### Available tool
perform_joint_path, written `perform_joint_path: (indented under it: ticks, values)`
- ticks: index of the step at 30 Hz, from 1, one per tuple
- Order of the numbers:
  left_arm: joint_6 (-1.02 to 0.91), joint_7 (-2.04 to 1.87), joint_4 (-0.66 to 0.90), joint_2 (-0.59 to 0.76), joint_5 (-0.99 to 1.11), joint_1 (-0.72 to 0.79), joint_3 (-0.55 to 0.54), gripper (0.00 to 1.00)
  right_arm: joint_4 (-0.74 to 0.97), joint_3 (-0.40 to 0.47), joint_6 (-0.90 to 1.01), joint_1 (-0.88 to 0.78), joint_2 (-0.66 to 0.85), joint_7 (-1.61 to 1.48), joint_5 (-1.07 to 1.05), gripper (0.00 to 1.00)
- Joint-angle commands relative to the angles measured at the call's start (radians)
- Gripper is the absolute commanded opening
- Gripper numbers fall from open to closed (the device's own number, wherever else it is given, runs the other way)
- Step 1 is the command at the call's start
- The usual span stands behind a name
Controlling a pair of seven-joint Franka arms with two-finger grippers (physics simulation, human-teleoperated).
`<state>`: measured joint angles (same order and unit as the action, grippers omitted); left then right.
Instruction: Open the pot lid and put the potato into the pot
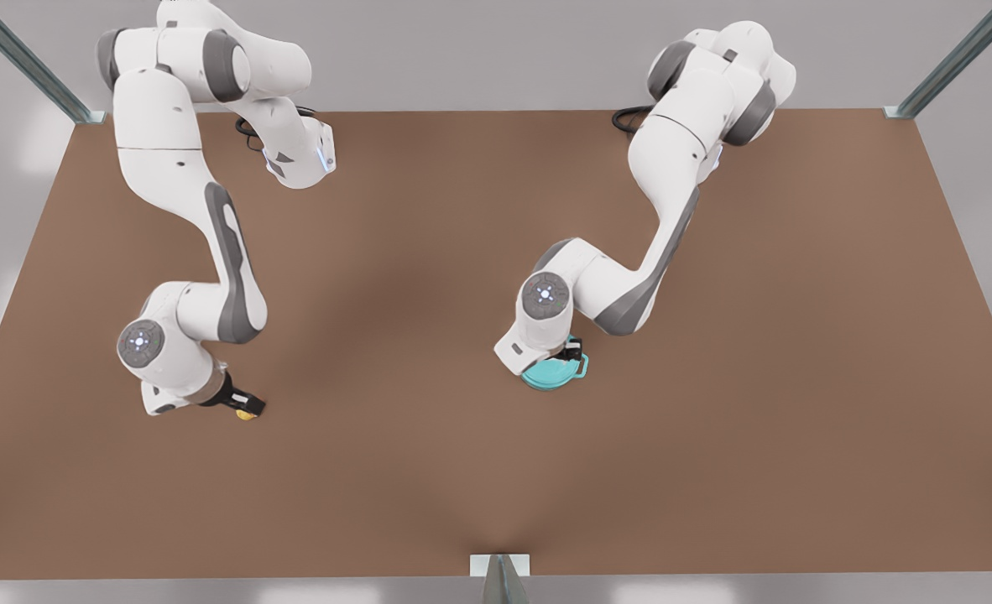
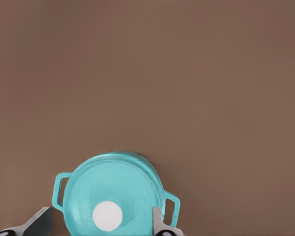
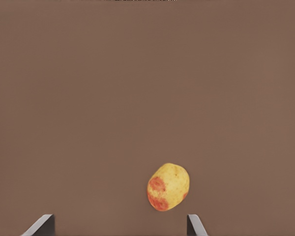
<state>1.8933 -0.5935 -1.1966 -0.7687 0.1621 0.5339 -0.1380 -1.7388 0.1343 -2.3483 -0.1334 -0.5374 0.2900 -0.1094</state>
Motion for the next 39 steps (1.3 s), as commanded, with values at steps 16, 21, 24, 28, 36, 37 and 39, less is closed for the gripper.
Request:
perform_joint_path:
  ticks: [16,21,24,28,36,37,39]
  values:
    - [0.248,-0.187,-0.23,0.054,-0.006,-0.008,-0.019,1.0,0.001,0.053,-0.029,0.002,-0.131,0.222,-0.004,1.0]
    - [0.26,-0.186,-0.236,0.048,0.004,-0.009,-0.017,1.0,0.001,0.053,-0.016,0.006,-0.156,0.222,-0.009,1.0]
    - [0.267,-0.18,-0.238,0.037,0.008,-0.009,-0.015,1.0,0.005,0.053,-0.016,0.003,-0.157,0.227,-0.012,1.0]
    - [0.296,-0.178,-0.265,0.034,0.01,-0.009,-0.012,1.0,0.021,0.048,-0.017,-0.006,-0.179,0.229,-0.029,1.0]
    - [0.297,-0.177,-0.302,0.048,0.03,-0.011,-0.011,1.0,0.028,0.044,-0.029,-0.009,-0.194,0.23,-0.032,1.0]
    - [0.297,-0.177,-0.304,0.049,0.03,-0.011,-0.011,1.0,0.028,0.044,-0.029,-0.009,-0.199,0.23,-0.032,1.0]
    - [0.326,-0.177,-0.333,0.054,0.03,-0.012,-0.011,1.0,0.028,0.044,-0.029,-0.009,-0.2,0.23,-0.032,0.96]
